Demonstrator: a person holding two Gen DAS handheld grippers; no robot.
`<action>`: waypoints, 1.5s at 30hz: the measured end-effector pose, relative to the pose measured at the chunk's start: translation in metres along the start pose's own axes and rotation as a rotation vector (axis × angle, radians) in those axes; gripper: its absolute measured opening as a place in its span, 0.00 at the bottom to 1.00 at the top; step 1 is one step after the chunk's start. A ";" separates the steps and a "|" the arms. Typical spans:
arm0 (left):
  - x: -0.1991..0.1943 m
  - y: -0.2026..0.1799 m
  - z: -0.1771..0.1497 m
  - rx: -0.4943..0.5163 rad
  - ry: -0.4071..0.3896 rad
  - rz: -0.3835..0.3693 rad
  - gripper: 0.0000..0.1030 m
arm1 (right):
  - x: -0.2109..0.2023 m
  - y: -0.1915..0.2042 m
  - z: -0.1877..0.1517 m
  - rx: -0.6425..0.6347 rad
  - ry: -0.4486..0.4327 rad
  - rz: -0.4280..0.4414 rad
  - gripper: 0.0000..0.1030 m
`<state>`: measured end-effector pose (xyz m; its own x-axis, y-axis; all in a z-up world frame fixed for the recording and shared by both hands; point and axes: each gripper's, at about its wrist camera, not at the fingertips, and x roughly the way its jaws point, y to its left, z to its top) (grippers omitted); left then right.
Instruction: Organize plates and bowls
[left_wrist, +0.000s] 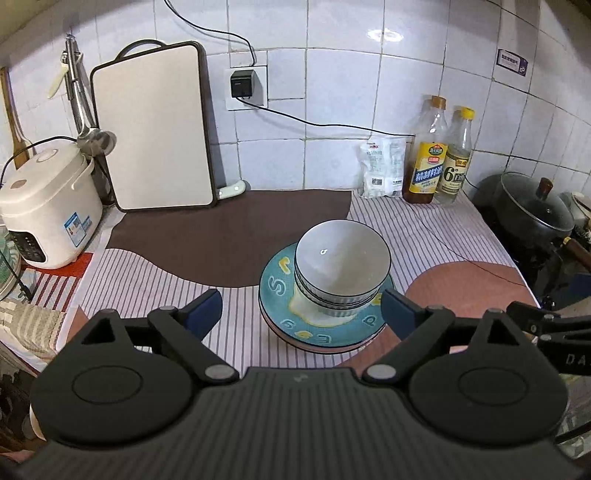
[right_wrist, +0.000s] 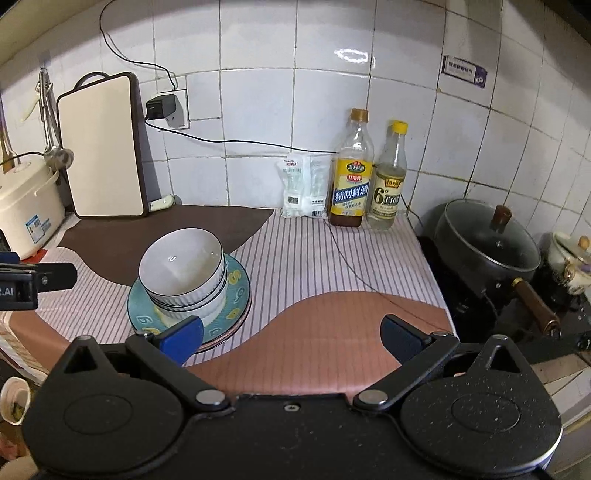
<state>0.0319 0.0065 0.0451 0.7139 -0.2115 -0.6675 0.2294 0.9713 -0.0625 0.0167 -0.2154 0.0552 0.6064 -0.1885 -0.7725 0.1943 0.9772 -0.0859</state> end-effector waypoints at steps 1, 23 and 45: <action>-0.001 -0.001 -0.002 -0.003 -0.005 0.005 0.92 | -0.001 0.001 0.000 -0.006 -0.002 -0.003 1.00; 0.016 0.009 -0.012 -0.042 0.091 0.057 0.93 | -0.004 0.013 -0.008 -0.052 -0.068 -0.034 1.00; 0.014 0.010 -0.014 -0.028 0.089 0.073 0.93 | -0.001 0.009 -0.010 -0.018 -0.062 -0.022 1.00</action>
<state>0.0354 0.0149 0.0249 0.6662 -0.1306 -0.7343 0.1589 0.9868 -0.0313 0.0100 -0.2050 0.0493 0.6491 -0.2154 -0.7296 0.1944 0.9742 -0.1146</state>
